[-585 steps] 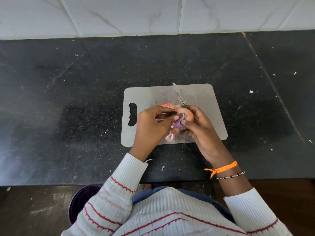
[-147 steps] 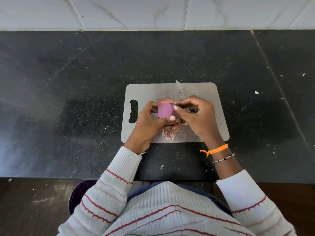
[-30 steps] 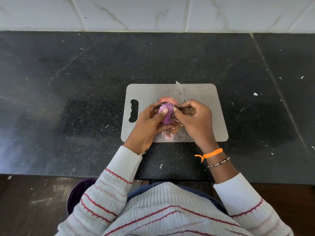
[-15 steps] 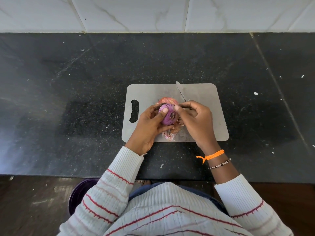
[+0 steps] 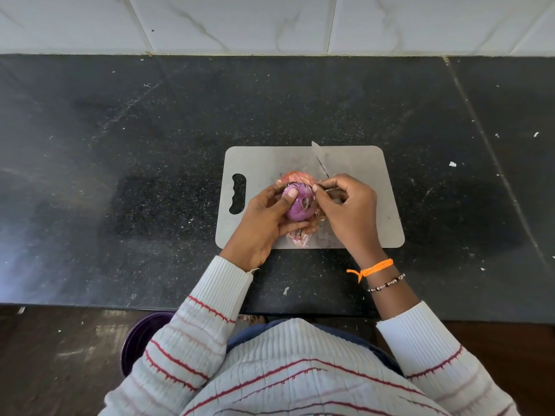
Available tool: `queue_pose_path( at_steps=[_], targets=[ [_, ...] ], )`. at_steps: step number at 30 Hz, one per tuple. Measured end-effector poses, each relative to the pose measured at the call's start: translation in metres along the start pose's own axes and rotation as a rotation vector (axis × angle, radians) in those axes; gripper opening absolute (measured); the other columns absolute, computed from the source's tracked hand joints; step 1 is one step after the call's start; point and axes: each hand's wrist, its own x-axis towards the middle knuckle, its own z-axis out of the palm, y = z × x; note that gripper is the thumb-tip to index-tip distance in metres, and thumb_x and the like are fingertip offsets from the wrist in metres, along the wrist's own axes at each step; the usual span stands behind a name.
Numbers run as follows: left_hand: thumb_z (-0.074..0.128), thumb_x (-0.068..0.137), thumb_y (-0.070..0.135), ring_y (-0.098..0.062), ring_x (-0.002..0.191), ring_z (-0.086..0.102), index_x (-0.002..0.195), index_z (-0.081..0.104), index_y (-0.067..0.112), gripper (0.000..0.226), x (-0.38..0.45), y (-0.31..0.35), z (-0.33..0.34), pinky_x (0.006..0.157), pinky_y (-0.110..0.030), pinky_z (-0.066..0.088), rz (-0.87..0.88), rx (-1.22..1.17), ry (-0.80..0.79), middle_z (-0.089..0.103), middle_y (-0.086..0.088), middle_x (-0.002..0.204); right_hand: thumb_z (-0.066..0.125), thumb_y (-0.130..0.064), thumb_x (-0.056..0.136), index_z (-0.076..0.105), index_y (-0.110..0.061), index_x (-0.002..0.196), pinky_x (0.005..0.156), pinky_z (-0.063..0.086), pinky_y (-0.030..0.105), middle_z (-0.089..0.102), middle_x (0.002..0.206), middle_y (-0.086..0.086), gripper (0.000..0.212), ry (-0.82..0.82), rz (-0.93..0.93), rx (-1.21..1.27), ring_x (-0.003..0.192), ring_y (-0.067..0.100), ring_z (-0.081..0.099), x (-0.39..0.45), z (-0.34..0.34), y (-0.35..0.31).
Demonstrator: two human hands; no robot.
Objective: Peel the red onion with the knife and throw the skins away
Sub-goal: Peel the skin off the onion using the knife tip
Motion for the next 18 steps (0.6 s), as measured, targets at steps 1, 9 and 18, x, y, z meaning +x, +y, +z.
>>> queue_pose_path(
  at_steps=[1, 9, 18],
  targets=[
    [0.049, 0.093, 0.014, -0.020, 0.079, 0.071, 0.115, 0.052, 0.003, 0.025, 0.000, 0.000, 0.000, 0.067, -0.029, 0.060, -0.004, -0.008, 0.001, 0.063, -0.017, 0.108, 0.064, -0.012, 0.086, 0.069, -0.006, 0.085, 0.064, 0.055, 0.024, 0.069, 0.079, 0.007, 0.008, -0.016, 0.044, 0.030, 0.070, 0.010, 0.065, 0.000, 0.000, 0.001],
    [0.051, 0.092, 0.016, -0.022, 0.083, 0.070, 0.119, 0.052, 0.003, 0.030, 0.001, 0.000, 0.003, 0.069, -0.030, 0.060, -0.024, -0.020, 0.010, 0.064, -0.016, 0.107, 0.067, -0.028, 0.084, 0.068, -0.010, 0.091, 0.071, 0.057, 0.029, 0.069, 0.086, 0.003, 0.019, -0.049, 0.155, 0.134, 0.082, 0.011, 0.066, -0.002, 0.001, -0.003],
    [0.051, 0.092, 0.010, -0.021, 0.081, 0.070, 0.124, 0.045, 0.003, 0.034, 0.001, -0.001, 0.007, 0.068, -0.032, 0.060, -0.069, -0.083, 0.008, 0.057, -0.018, 0.119, 0.062, -0.013, 0.087, 0.062, -0.005, 0.086, 0.065, 0.045, 0.014, 0.062, 0.083, 0.004, 0.008, 0.049, -0.013, -0.099, 0.073, 0.012, 0.056, 0.002, 0.007, 0.009]
  ],
)
